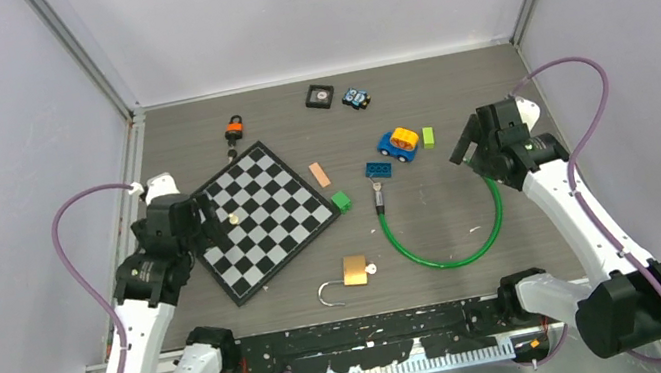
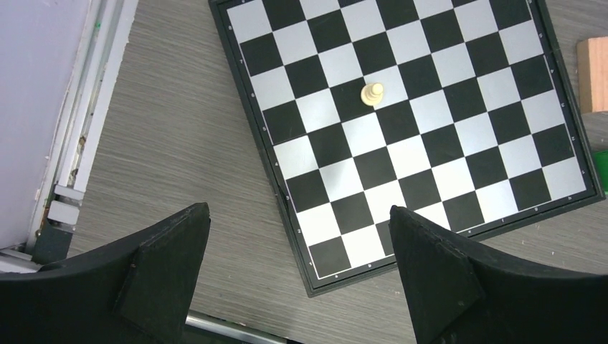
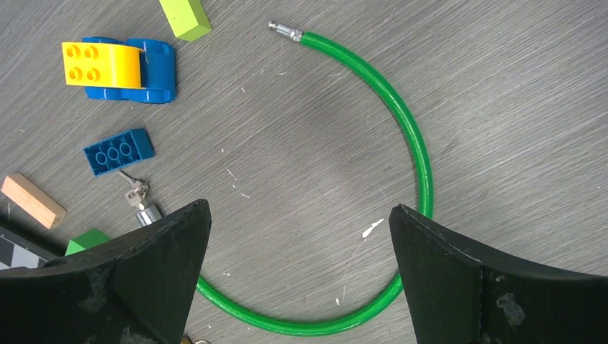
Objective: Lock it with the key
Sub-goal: Pick up the lock from the center of the board.
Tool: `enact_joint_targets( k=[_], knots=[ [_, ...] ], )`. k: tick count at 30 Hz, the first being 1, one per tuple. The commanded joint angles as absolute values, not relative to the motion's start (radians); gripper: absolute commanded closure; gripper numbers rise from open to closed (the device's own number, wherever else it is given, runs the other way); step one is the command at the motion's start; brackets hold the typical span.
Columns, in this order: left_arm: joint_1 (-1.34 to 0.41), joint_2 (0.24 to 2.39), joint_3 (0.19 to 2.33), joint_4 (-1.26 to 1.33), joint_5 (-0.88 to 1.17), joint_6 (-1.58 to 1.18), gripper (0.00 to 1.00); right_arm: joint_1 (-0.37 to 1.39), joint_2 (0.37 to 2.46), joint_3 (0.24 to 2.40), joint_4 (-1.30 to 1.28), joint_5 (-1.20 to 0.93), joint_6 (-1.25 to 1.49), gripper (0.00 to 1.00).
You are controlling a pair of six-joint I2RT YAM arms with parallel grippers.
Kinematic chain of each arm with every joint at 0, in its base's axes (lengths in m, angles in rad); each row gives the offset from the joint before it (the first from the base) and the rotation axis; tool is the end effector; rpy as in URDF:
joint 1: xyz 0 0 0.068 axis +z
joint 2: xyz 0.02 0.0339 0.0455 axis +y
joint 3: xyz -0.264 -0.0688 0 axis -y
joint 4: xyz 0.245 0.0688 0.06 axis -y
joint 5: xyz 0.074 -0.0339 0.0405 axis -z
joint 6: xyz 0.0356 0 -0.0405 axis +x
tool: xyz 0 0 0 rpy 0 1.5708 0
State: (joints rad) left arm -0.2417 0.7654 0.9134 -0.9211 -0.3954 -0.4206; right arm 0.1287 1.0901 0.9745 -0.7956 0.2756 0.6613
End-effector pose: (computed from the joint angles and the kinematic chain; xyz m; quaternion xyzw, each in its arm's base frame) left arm 0.1388 -0.0201 0.3173 -0.1567 0.8931 0.0474 0.4189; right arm 0.2140 0.0179 0.2934 0.2895 0.8924 0.0035 0.3461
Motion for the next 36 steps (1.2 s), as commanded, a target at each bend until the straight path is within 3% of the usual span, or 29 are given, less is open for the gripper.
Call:
enact_joint_targets(
  k=[1, 10, 20, 36],
  knots=[
    [-0.238, 0.730, 0.980, -0.939, -0.406, -0.425, 0.02, 0.126, 1.084, 0.998, -0.802, 0.261, 0.592, 0.00],
    [-0.238, 0.676, 0.969, -0.948, -0.348, -0.469, 0.02, 0.134, 1.124, 0.938, -0.737, 0.044, 0.572, 0.02],
    [-0.238, 0.676, 0.937, -0.918, -0.316, -0.414, 0.02, 0.406, 1.249, 0.958, -0.633, 0.136, 0.650, 0.06],
    [-0.238, 0.709, 0.938, -0.918, -0.290, -0.403, 0.02, 0.607, 1.666, 1.084, -0.502, 0.137, 0.632, 0.31]
  ],
)
